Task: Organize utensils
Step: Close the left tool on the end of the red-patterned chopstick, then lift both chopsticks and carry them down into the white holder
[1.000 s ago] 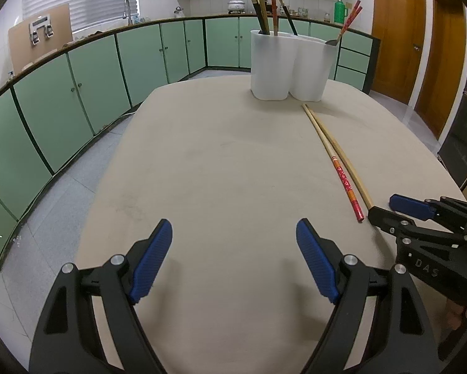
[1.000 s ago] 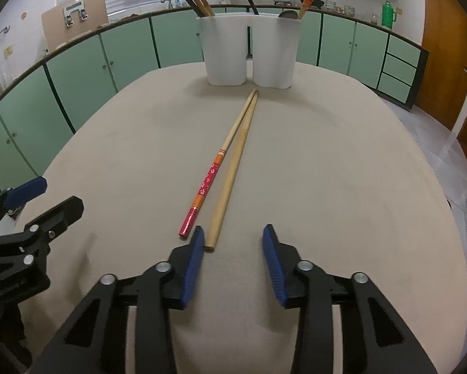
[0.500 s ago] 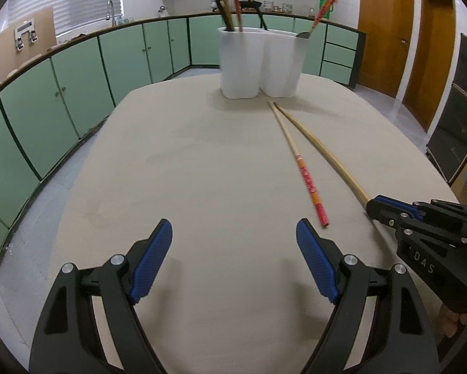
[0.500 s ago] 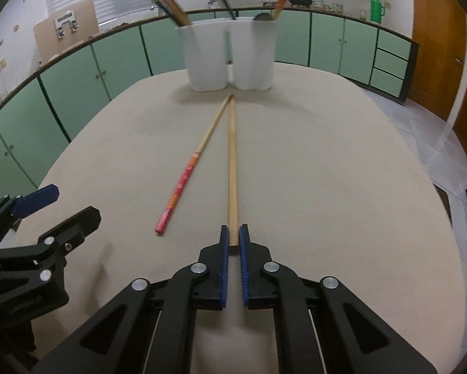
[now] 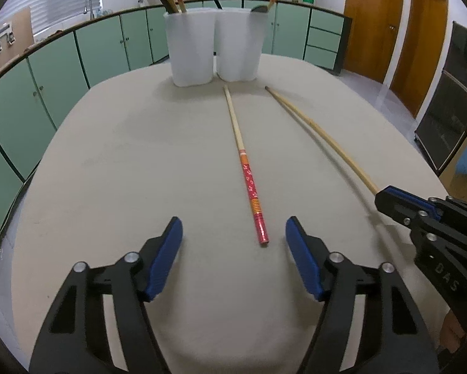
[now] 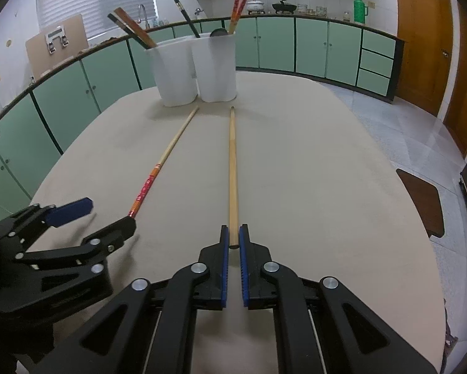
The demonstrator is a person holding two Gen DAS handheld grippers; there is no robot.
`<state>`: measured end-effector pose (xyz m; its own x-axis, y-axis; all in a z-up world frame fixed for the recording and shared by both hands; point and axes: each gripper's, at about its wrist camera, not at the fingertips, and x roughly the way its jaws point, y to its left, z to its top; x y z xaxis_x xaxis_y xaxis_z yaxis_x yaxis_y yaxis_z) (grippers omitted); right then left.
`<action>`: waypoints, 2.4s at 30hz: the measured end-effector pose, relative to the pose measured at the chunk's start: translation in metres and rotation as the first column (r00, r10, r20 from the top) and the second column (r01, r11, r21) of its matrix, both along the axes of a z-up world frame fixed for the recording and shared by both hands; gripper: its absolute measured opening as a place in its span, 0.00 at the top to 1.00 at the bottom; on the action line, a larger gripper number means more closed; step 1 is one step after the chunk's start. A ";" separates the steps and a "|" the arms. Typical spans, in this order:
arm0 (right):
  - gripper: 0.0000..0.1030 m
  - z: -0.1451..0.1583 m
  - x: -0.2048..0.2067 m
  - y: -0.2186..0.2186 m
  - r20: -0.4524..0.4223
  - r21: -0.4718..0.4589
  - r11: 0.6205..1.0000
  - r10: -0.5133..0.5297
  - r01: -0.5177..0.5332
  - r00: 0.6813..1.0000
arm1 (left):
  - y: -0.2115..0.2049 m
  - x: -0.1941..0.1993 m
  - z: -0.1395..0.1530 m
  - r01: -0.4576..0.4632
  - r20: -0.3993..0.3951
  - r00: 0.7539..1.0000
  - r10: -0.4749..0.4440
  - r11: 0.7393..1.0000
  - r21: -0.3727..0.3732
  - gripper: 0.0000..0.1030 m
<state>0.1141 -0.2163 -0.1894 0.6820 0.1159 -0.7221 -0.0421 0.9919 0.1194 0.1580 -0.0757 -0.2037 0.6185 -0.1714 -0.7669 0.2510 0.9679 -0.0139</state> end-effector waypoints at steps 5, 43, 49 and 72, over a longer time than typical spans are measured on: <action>0.94 -0.002 0.001 -0.007 -0.001 0.016 1.000 -0.004 0.004 1.000 | -0.005 0.006 -0.004 -0.015 -0.022 1.000 0.015 1.000 0.011 0.51; 0.94 0.055 -0.007 -0.021 0.137 -0.002 1.000 -0.012 0.013 0.990 | 0.003 -0.016 0.085 -0.021 0.169 0.985 0.027 0.999 -0.037 0.95; 0.94 0.084 -0.006 -0.024 0.188 -0.001 1.000 -0.002 0.002 0.982 | 0.006 -0.017 0.110 -0.007 0.217 0.976 0.018 0.999 -0.052 0.95; 0.94 0.174 -0.004 -0.021 0.311 0.029 0.993 0.097 -0.111 0.945 | 0.022 -0.023 0.182 0.032 0.341 0.940 0.006 0.994 -0.105 0.95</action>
